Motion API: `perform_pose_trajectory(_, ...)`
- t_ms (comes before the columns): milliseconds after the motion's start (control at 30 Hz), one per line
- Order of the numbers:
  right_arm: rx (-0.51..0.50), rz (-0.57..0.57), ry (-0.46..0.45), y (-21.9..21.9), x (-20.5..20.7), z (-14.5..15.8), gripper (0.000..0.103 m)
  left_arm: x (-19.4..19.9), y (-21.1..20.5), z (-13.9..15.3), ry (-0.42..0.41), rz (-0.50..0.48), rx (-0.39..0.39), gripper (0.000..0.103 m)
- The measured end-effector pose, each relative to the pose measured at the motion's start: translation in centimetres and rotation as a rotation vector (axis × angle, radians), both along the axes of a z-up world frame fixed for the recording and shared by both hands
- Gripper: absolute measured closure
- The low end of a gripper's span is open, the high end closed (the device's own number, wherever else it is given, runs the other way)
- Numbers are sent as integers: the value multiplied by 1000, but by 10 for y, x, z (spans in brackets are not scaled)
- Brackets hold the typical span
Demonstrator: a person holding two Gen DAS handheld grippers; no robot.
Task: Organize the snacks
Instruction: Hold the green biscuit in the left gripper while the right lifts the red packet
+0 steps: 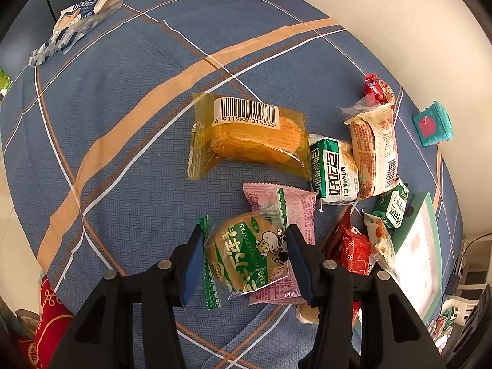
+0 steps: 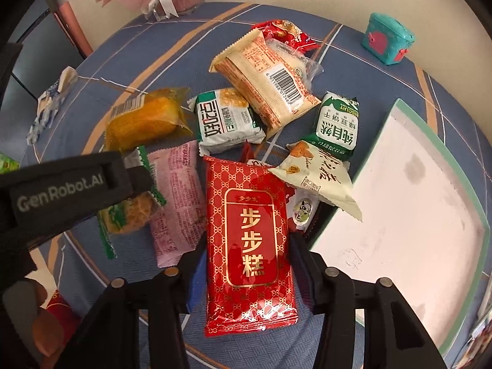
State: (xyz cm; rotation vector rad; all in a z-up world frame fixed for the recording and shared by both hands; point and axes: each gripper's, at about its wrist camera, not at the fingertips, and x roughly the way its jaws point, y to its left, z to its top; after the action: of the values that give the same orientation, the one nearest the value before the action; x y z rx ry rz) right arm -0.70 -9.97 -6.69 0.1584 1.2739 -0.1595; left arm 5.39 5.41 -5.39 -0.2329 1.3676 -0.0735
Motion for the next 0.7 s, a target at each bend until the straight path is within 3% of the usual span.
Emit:
perform_pose_trajectory(467, 58, -25, -60, -8, -7, 21, 70, -3, 4, 16, -39, -4, -9, 50)
perform_pose_trajectory(700, 51, -16, -63, -9, -5, 18, 70, -3, 0, 14, -38, -9, -9, 50)
